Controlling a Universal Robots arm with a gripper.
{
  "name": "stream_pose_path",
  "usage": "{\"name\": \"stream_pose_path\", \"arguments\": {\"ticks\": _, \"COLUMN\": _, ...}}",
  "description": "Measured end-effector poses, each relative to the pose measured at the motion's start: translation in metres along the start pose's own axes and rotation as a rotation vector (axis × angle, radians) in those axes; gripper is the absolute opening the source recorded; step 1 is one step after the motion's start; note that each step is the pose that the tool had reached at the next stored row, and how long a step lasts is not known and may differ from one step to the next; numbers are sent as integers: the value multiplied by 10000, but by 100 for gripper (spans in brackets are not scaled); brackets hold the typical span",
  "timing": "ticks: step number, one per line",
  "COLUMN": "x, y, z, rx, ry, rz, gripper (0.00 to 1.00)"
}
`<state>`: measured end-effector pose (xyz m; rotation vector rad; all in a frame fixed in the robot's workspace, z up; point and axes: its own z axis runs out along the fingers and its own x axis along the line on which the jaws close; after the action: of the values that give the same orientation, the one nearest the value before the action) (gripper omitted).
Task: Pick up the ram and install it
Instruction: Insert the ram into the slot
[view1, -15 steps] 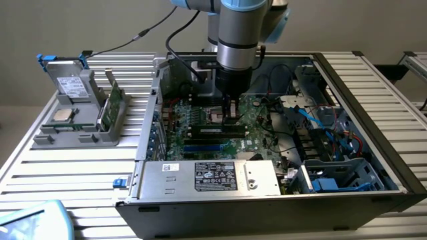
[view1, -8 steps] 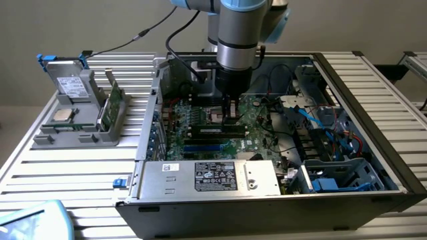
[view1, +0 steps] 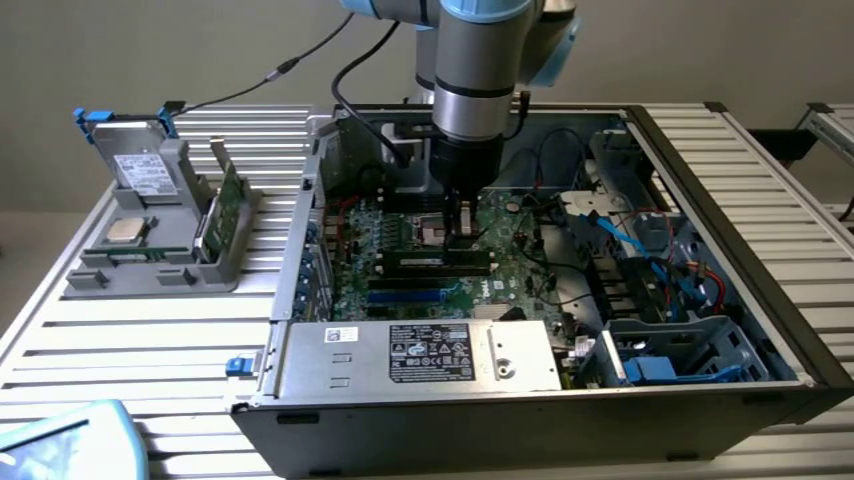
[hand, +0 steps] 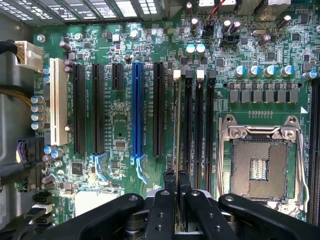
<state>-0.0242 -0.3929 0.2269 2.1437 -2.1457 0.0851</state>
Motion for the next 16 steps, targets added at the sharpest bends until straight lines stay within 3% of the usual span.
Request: {"name": "stream_pose_path", "arguments": {"ticks": 16, "x": -11, "y": 0, "z": 1, "rx": 0, "ry": -4, "rz": -1, "gripper": 13}}
